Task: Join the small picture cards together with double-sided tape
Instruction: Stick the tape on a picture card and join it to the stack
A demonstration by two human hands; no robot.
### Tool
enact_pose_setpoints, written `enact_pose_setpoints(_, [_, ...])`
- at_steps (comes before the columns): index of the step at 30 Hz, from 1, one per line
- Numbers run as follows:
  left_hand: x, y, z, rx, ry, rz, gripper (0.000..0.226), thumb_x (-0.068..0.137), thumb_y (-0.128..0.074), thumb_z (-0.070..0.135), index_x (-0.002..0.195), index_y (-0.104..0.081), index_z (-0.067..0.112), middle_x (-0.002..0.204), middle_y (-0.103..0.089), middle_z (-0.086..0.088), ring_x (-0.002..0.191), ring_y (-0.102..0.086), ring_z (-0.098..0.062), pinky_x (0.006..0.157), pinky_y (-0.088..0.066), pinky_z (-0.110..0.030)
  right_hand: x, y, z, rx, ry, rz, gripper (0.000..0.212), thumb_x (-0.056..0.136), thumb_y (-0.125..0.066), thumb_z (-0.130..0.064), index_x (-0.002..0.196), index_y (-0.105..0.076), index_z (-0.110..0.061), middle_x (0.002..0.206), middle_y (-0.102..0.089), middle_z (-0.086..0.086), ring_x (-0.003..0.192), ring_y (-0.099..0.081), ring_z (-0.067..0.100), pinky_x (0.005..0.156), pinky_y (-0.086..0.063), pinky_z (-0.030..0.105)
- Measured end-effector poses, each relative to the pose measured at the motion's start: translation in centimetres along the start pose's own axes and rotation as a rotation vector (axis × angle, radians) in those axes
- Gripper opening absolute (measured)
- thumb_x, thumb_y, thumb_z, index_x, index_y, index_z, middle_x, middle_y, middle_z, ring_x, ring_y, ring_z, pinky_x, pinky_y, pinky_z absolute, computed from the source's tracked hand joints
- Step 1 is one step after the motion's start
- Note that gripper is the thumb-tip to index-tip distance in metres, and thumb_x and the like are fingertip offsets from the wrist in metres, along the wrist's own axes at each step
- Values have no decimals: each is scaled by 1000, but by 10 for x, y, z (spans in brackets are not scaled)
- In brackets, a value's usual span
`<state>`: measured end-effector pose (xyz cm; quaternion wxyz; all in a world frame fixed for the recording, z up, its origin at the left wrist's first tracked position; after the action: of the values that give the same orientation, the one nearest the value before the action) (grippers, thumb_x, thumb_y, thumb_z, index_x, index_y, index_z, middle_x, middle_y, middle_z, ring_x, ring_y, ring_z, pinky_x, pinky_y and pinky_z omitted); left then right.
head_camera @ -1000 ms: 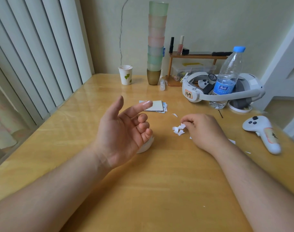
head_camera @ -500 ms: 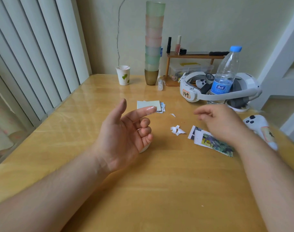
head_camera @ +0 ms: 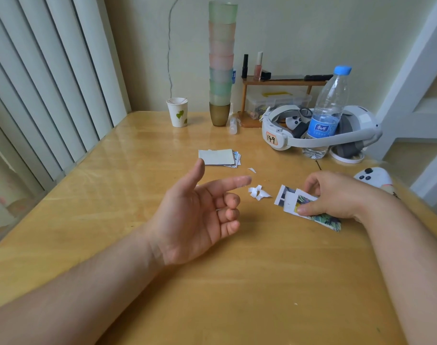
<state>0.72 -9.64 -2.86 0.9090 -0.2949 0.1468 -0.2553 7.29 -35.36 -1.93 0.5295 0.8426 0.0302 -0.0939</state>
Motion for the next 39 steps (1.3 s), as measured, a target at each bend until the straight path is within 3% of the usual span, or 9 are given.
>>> enact_pose_setpoints(6, [0, 1, 0, -11, -5, 4, 79, 96, -38, 69, 127, -73, 6, 84, -53, -5, 73, -47, -19, 73, -49, -34, -2, 3, -6, -73, 28, 34, 50, 67, -95, -41, 92, -54, -27, 97, -61, -3, 83, -57, 15, 64, -43, 34])
enact_pose_setpoints(13, [1, 2, 1, -16, -12, 9, 78, 95, -40, 69, 127, -73, 6, 83, -53, -5, 72, -47, -19, 73, -48, -33, -6, 5, -11, -39, 50, 26, 38, 64, -98, -33, 86, -67, -30, 85, -74, -7, 77, -71, 15, 71, -61, 42])
enact_pose_setpoints(17, [1, 2, 1, -19, -13, 11, 77, 94, -42, 68, 127, -73, 5, 83, -53, -6, 72, -47, -19, 73, -47, -34, -8, 10, -11, -34, 38, 39, 42, 64, -98, -32, 93, -68, -32, 85, -75, -7, 76, -73, 13, 71, -63, 43])
enact_pose_setpoints(21, [0, 3, 1, -17, -13, 20, 78, 95, -42, 68, 129, -72, 5, 84, -52, -6, 72, -48, -19, 73, -47, -34, -11, 18, -8, -47, 40, 30, 25, 74, -93, -31, 84, -70, -28, 78, -76, -8, 72, -74, 13, 70, -62, 40])
enact_pose_setpoints(27, [1, 3, 1, -11, -15, 18, 78, 95, -42, 68, 129, -72, 5, 84, -53, -6, 73, -47, -19, 75, -47, -34, -10, 15, -8, -105, 87, 7, 21, 84, -85, -28, 89, -64, -30, 90, -73, -8, 83, -70, 14, 76, -60, 44])
enact_pose_setpoints(30, [0, 3, 2, -15, -17, 21, 78, 95, -42, 68, 129, -72, 5, 84, -53, -6, 72, -47, -19, 74, -47, -34, -12, 17, -11, -75, 109, 38, 31, 84, -84, -23, 96, -64, -43, 103, -67, -11, 88, -66, 11, 73, -56, 36])
enact_pose_setpoints(34, [0, 4, 2, -11, -20, 25, 77, 95, -42, 68, 128, -73, 5, 83, -53, -5, 71, -48, -18, 73, -47, -33, -14, 13, -13, -62, 114, 6, 70, 77, -90, -21, 128, -58, -57, 123, -59, -15, 103, -61, 9, 78, -49, 29])
enact_pose_setpoints(35, [0, 4, 2, -10, -19, 24, 77, 95, -42, 68, 128, -72, 5, 83, -53, -5, 71, -48, -18, 73, -47, -34, -15, 15, -13, -49, 106, 11, 70, 77, -90, -22, 128, -57, -57, 121, -60, -16, 102, -61, 8, 80, -50, 31])
enact_pose_setpoints(39, [0, 3, 3, -14, -23, 19, 77, 95, -42, 68, 128, -72, 5, 84, -53, -5, 71, -49, -18, 73, -48, -33, -19, 33, -20, 84, 159, 202, 14, 87, -81, -34, 92, -70, -41, 105, -69, -5, 99, -64, 15, 85, -55, 41])
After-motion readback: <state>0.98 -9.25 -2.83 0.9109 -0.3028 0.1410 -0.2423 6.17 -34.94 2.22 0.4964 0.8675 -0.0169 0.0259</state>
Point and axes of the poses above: each hand's wrist, its own x-axis towards the middle knuckle, its own y-axis out of the back of the hand, z = x × y, the point moved 7 cm from there along x, towards the middle knuckle
